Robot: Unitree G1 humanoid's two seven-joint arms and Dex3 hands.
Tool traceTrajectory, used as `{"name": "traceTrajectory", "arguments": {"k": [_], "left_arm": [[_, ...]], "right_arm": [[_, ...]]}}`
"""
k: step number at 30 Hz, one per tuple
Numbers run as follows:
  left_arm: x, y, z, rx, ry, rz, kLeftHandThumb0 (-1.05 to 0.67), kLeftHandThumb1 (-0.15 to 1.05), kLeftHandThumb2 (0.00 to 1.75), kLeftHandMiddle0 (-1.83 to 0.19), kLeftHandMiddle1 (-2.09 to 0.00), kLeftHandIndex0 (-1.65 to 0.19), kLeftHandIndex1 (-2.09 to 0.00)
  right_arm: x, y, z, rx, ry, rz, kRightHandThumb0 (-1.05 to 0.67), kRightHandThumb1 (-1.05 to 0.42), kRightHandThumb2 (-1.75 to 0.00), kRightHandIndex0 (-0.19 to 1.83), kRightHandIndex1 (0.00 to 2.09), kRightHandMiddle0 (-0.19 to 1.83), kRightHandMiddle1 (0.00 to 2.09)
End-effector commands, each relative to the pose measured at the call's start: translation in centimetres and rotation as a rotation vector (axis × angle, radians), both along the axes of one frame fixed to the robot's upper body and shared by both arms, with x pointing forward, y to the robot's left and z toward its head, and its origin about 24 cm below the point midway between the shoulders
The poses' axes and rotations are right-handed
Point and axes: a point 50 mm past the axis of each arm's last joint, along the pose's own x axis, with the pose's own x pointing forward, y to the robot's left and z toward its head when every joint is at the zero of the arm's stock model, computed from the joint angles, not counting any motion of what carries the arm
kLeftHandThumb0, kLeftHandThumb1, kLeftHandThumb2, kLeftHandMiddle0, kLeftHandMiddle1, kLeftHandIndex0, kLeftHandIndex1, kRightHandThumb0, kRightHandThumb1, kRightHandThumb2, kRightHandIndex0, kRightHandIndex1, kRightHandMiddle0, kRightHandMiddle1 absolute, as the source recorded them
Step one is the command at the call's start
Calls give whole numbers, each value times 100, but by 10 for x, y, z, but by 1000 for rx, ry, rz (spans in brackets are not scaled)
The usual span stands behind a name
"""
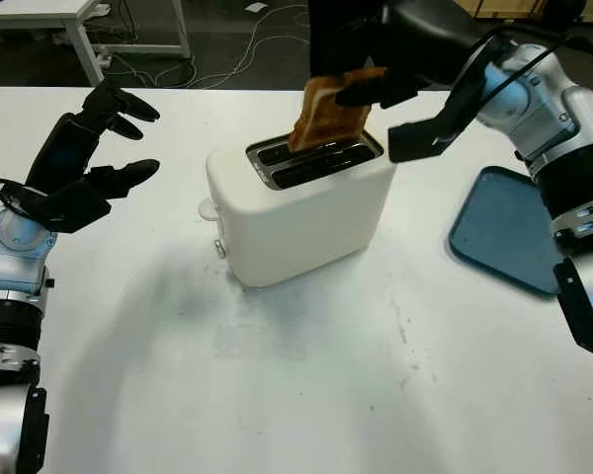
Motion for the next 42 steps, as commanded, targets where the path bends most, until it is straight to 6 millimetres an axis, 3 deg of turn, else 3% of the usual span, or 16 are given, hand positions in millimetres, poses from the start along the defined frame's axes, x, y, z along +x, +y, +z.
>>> {"name": "traceTrajectory", "arguments": {"k": [1,6,10,16,19,21,28,33,39,41,42], "left_arm": [[0,0,3,6,-18,0,-105,92,38,0,-154,0,-140],[0,1,3,6,-13,5,-105,92,38,0,-154,0,-140],[0,1,3,-7,-11,0,-105,92,38,0,-155,0,-141],[-1,1,3,12,-17,8,-105,92,39,0,-154,0,-140],[-1,1,3,6,-21,5,-105,92,39,0,-154,0,-139],[-1,1,3,-5,-20,3,-105,92,39,0,-153,0,-139],[-1,2,3,-3,-10,11,-105,92,37,0,-155,0,-141],[-1,3,2,4,-12,17,-105,92,38,0,-154,0,-141],[-1,3,1,-4,-2,9,-105,92,37,0,-155,0,-141],[-1,3,1,-4,-1,10,-105,92,36,0,-155,0,-142],[-1,3,1,-7,0,11,-105,92,36,0,-155,0,-142]], "right_arm": [[-2,-2,4,44,-44,18,-42,-92,-33,88,161,65,113],[-1,-12,10,71,-91,-18,-38,-92,-31,80,174,65,102],[2,-24,15,82,-118,-72,-39,-92,-30,88,152,76,78],[7,-43,25,97,-195,-197,-44,-92,-27,82,152,69,94],[9,-55,28,99,-224,-276,-45,-92,-30,85,126,62,81],[11,-62,27,109,-221,-314,-36,-92,-20,94,110,79,67],[24,-85,2,109,-144,-524,-27,-92,-15,93,106,95,28],[27,-96,-15,95,-110,-611,-27,-92,-14,86,80,101,13],[29,-108,-37,230,10,-674,-26,-92,-17,91,75,105,8],[28,-110,-44,278,57,-670,-27,-92,-22,82,104,109,10],[28,-111,-47,303,85,-674,-29,-92,-26,75,108,107,9]]}}
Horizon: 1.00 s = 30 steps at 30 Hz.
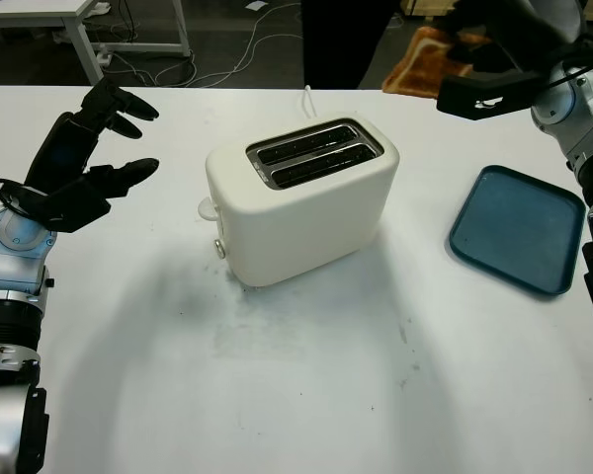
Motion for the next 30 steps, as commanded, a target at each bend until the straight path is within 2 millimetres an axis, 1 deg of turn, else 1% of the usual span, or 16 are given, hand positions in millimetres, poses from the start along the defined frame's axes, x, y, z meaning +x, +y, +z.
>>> {"name": "traceTrajectory", "arguments": {"k": [1,3,4,6,7,8,10,11,13,16,19,22,26,27,28,30], "left_arm": [[-1,2,0,-4,3,8,-105,92,36,0,-155,0,-142],[0,2,0,1,3,8,-105,92,37,0,-156,0,-142],[0,2,0,1,3,9,-105,92,37,0,-156,0,-143],[0,2,-1,-4,2,5,-105,92,37,0,-157,0,-143],[0,2,-1,-4,3,4,-105,92,37,0,-157,0,-143],[0,2,-1,1,3,7,-105,92,37,0,-157,0,-143],[0,2,-1,3,2,10,-105,92,37,0,-157,0,-143],[0,2,-1,-2,1,10,-105,92,37,0,-157,0,-143],[-1,1,-1,0,0,8,-105,92,37,0,-158,0,-143],[-1,1,-1,13,0,7,-105,92,38,0,-158,0,-143],[0,1,-1,12,-1,9,-105,92,39,0,-157,0,-142],[0,1,-2,-6,7,9,-105,92,37,0,-158,0,-143],[0,2,-1,-3,9,9,-105,92,37,0,-158,0,-144],[0,2,-2,-7,9,8,-105,92,36,0,-158,0,-144],[0,2,-2,-4,8,9,-105,92,36,0,-158,0,-144],[0,2,-2,-4,5,7,-105,92,37,0,-158,0,-144]], "right_arm": [[1,0,-10,87,36,-1,-28,-92,-28,76,90,102,6],[1,0,-14,140,40,-5,-25,-92,-27,86,57,97,2],[1,0,-16,164,42,-10,-21,-92,-24,90,45,92,1],[2,1,-21,208,53,-29,-20,-92,-23,95,39,89,1],[2,1,-24,219,53,-35,-19,-92,-22,99,39,91,2],[3,2,-27,226,54,-43,-18,-92,-21,101,45,95,4],[3,3,-31,258,59,-46,-18,-92,-20,85,91,104,8],[3,4,-33,278,60,-41,-15,-92,-21,81,111,106,9],[2,4,-38,325,65,-33,-12,-92,-19,80,121,108,9],[2,5,-42,356,71,-34,-12,-92,-20,81,122,110,9],[2,5,-45,377,67,-48,-15,-92,-19,85,114,111,9],[3,6,-46,410,62,-69,-15,-92,-18,85,112,107,5],[3,5,-49,391,80,-96,-21,-92,-19,85,90,108,4],[3,5,-49,390,81,-96,-21,-92,-19,88,76,108,3],[3,5,-49,393,80,-97,-21,-92,-19,91,68,108,2],[3,5,-49,404,78,-93,-21,-92,-19,95,66,107,1]]}}
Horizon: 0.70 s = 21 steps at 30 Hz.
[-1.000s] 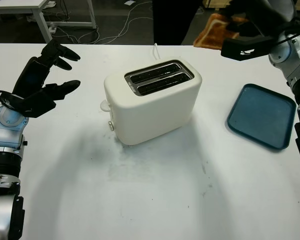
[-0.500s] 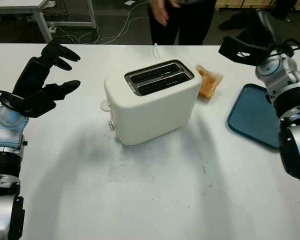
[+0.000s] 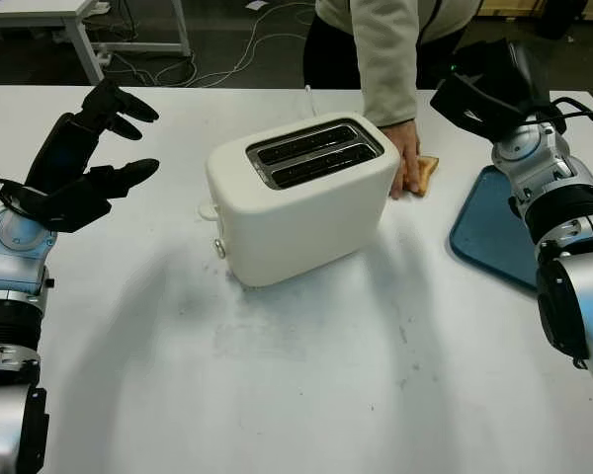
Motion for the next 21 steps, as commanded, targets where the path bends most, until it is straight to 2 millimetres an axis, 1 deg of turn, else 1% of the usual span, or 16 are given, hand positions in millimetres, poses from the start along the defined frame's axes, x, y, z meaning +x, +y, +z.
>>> {"name": "traceTrajectory", "arguments": {"k": [1,6,10,13,19,21], "left_arm": [[-1,2,-1,-7,-4,5,-105,92,37,0,-157,0,-143],[-1,1,-1,-6,-3,5,-105,92,38,0,-157,0,-143],[-1,1,-1,4,-5,9,-105,92,39,0,-157,0,-143],[-1,1,-1,-6,-6,4,-105,92,39,0,-157,0,-143],[-1,1,-1,-4,-3,4,-105,92,37,0,-157,0,-142],[-1,1,-1,-4,-4,2,-105,92,37,0,-156,0,-142]], "right_arm": [[-1,-2,-6,13,9,-16,-20,-92,-19,96,65,107,1],[-1,-3,-6,-7,17,-17,-22,-92,-19,97,67,111,3],[-1,-2,-6,-6,14,-7,-22,-92,-19,94,78,114,3],[-1,-1,-6,5,11,-1,-22,-92,-19,92,78,112,1],[-1,-1,-6,5,12,20,-22,-92,-19,92,81,115,2],[-1,0,-6,8,14,32,-22,-92,-20,90,81,112,1]]}}
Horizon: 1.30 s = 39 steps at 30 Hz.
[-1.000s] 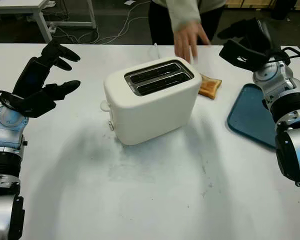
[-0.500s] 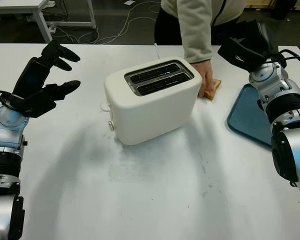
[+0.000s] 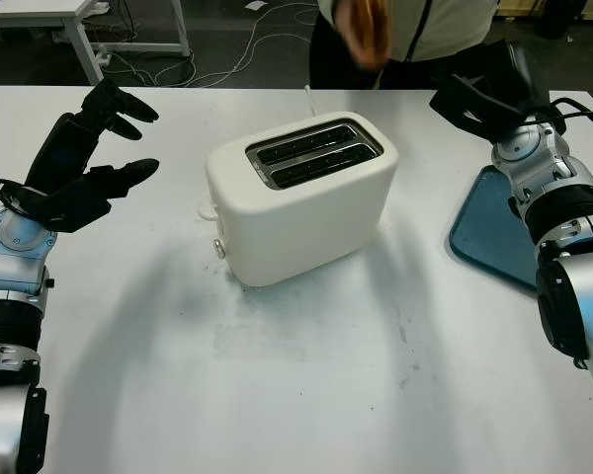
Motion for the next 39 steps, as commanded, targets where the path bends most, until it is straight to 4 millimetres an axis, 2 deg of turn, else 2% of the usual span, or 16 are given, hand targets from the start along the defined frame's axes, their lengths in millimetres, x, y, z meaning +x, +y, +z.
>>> {"name": "traceTrajectory", "arguments": {"k": [1,8,12,16,18,21,27,31,39], "left_arm": [[-1,1,0,-3,-2,4,-105,92,37,0,-156,0,-142],[-1,2,-2,-6,1,11,-105,92,36,0,-157,0,-143],[-1,2,-3,-7,8,12,-105,92,37,0,-159,0,-145],[-1,2,-4,-25,12,12,-105,92,36,0,-160,0,-146],[-1,2,-4,-43,15,9,-105,92,34,0,-160,0,-146],[0,2,-4,-36,21,8,-105,92,34,0,-160,0,-147],[0,1,-5,-28,27,12,-105,92,34,0,-162,0,-148],[0,2,-6,-39,30,16,-105,92,35,0,-163,0,-148],[-1,3,-8,-38,37,30,-105,92,37,0,-164,0,-149]], "right_arm": [[-1,-1,-5,13,3,21,-21,-92,-20,90,80,110,0],[-3,5,-8,52,-24,90,-13,-92,-23,86,77,89,0],[-8,5,-16,92,-59,129,-10,-92,-22,92,81,102,7],[-17,3,-32,167,-107,176,-12,-92,-22,90,100,114,12],[-21,3,-39,188,-125,185,-14,-92,-22,90,104,115,12],[-27,3,-52,291,-149,191,-8,-92,-23,88,109,112,10],[-40,9,-69,462,-224,250,-9,-92,-25,78,132,113,12],[-54,17,-77,424,-299,292,-10,-92,-26,80,136,113,13],[-88,30,-91,355,-415,333,-22,-92,-26,83,140,113,14]]}}
